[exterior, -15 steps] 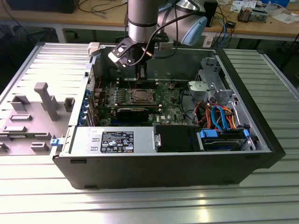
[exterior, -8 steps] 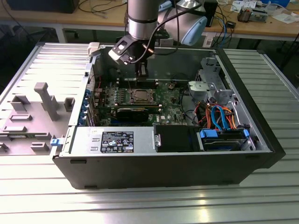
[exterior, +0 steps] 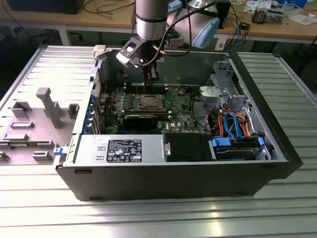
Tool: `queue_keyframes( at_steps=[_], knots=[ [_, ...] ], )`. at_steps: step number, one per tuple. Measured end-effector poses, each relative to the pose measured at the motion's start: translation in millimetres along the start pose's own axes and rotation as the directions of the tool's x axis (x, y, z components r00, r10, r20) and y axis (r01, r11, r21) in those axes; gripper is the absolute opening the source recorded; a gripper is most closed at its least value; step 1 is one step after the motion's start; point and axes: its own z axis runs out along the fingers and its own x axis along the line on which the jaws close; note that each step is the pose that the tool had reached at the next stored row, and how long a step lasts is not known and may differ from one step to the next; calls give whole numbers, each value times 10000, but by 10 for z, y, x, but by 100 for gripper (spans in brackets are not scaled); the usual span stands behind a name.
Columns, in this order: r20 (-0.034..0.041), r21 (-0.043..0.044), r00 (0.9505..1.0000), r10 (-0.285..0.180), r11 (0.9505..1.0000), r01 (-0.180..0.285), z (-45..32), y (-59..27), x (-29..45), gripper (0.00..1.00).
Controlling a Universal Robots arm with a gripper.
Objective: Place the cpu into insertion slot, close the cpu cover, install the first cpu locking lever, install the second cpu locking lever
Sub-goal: 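Install the first cpu locking lever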
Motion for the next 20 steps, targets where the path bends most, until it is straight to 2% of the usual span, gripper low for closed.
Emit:
queue_keyframes(
  at_steps=[4, 7, 11, 12, 14, 20],
  knots=[
    [9, 3, 9988, -488, 9988, 488, -1, 0, 0, 11],
    [18, 4, 9942, -1077, 9942, 1077, -1, 0, 0, 11],
    [29, 6, 9830, -1838, 9830, 1838, -1, 0, 0, 11],
    [35, 7, 9758, -2187, 9758, 2187, -1, 0, 0, 11],
    [41, 9, 9672, -2541, 9672, 2541, -1, 0, 0, 11],
    [48, 11, 9541, -2995, 9541, 2995, -1, 0, 0, 11]
  ],
)
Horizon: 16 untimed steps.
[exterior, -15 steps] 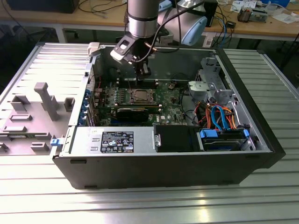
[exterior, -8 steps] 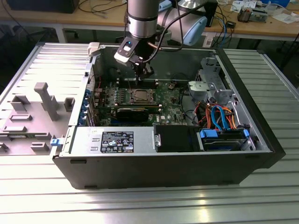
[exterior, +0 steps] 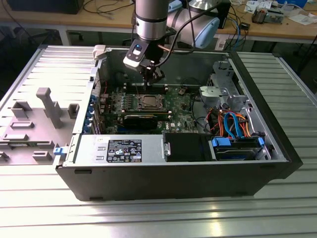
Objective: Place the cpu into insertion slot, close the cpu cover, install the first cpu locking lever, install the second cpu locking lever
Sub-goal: 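Install the first cpu locking lever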
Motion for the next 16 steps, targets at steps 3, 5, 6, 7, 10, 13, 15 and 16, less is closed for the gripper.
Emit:
queue_keyframes(
  at_steps=[3, 5, 6, 7, 10, 13, 15, 16],
  knots=[
    [3, 0, 9997, -234, 9997, 234, 0, 0, 0, 11],
    [8, 0, 9989, -470, 9989, 470, 0, 0, 0, 11],
    [8, 0, 9987, -507, 9987, 507, 0, 0, 0, 11],
    [9, 0, 9985, -548, 9985, 548, 0, 0, 0, 11],
    [13, 0, 9971, -764, 9971, 764, 0, 0, 0, 11],
    [15, 1, 9956, -939, 9956, 939, 0, 0, 0, 11],
    [17, 1, 9942, -1078, 9942, 1078, 0, 0, 0, 11],
    [18, 1, 9939, -1102, 9939, 1102, 0, 0, 0, 11]
  ],
)
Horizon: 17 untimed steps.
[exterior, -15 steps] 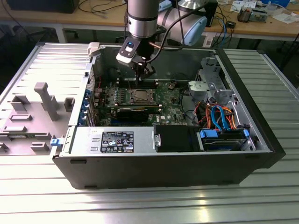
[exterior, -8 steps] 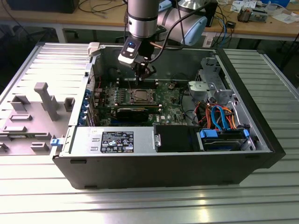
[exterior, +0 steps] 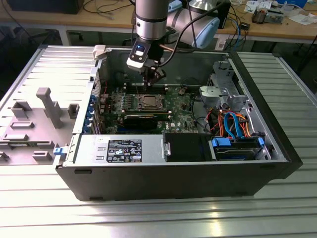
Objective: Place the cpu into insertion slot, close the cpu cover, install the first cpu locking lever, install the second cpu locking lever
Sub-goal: 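Install the first cpu locking lever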
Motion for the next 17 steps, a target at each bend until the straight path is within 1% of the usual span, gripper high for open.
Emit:
queue_keyframes(
  at_steps=[3, 8, 17],
  knots=[
    [4, 0, 9997, -239, 9997, 239, 0, 0, 0, 11],
    [6, 0, 9992, -391, 9992, 391, 0, 0, 0, 11],
    [14, 1, 9961, -887, 9961, 887, 0, 0, 0, 11]
  ],
)
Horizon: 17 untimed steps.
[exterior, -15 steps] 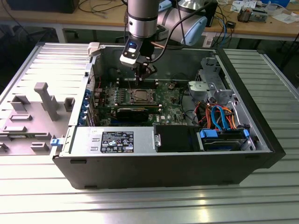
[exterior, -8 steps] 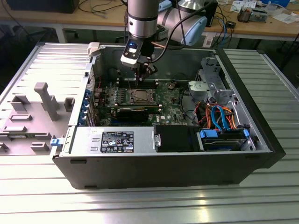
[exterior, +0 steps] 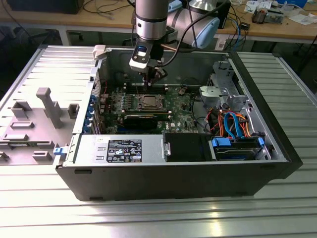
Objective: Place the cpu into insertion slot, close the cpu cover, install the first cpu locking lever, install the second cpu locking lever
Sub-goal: 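Install the first cpu locking lever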
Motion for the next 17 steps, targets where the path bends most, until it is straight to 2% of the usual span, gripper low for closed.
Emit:
queue_keyframes(
  at_steps=[10, 17],
  knots=[
    [10, 1, 9980, -624, 9981, 624, 0, 0, 0, 11],
    [16, 1, 9949, -1007, 9949, 1007, 0, 0, 0, 11]
  ],
)
